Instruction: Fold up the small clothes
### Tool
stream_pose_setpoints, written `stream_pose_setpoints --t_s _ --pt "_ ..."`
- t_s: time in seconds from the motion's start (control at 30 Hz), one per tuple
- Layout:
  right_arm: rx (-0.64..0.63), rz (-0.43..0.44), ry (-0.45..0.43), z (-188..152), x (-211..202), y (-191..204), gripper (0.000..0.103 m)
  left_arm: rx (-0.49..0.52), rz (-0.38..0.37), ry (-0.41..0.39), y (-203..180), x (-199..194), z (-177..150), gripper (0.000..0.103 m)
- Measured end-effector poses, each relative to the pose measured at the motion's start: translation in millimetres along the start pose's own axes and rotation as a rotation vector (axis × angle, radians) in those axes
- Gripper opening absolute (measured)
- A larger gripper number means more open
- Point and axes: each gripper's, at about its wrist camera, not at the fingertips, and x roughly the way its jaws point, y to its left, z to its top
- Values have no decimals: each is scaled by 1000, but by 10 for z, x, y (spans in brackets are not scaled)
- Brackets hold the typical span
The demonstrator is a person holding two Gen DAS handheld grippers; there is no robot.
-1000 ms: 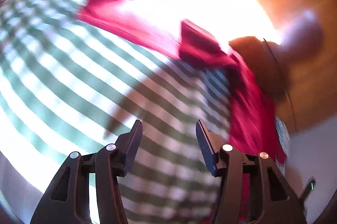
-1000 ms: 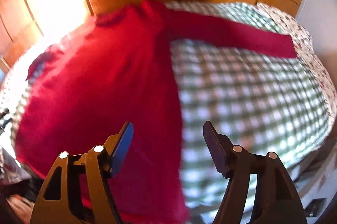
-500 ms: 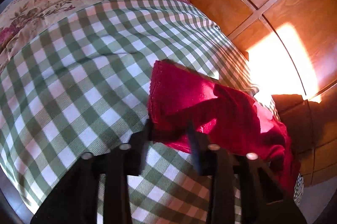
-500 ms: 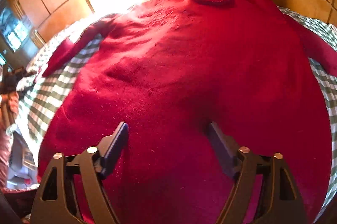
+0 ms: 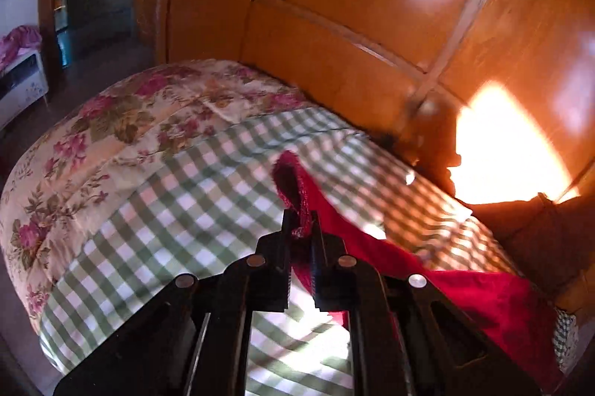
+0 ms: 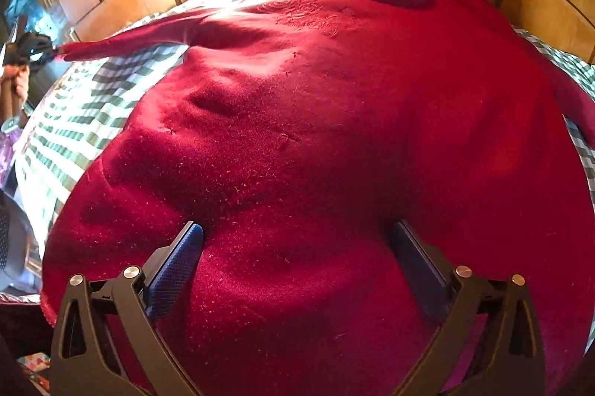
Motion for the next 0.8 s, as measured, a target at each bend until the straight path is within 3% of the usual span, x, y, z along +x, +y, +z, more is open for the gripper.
stream_pose_setpoints --t_s 0.23,0.33,0.43,0.47,0.5,0.57,0.67,0.8 --pt "1 5 -15 -13 -14 -25 100 146 -430 -4 -1413 -519 -317 7" --pt "7 7 -25 -18 -20 -19 100 225 -610 38 -2174 -694 -579 8" --pt "16 18 -33 -29 -46 -24 100 334 -740 102 -2888 -786 -972 10" --pt "21 26 -37 -37 -63 -36 100 371 -775 127 -3056 -788 -1105 16" --pt "25 33 -39 -39 -76 -44 100 411 -814 168 -3229 -772 -1269 31" --pt "36 52 -43 -51 -129 -71 99 448 -815 199 -3386 -729 -1528 56" --pt "53 88 -46 -86 -241 -143 99 477 -757 230 -3329 -602 -1806 58" --pt "118 112 -65 -58 -377 -327 96 447 -679 275 -2876 -455 -2049 62"
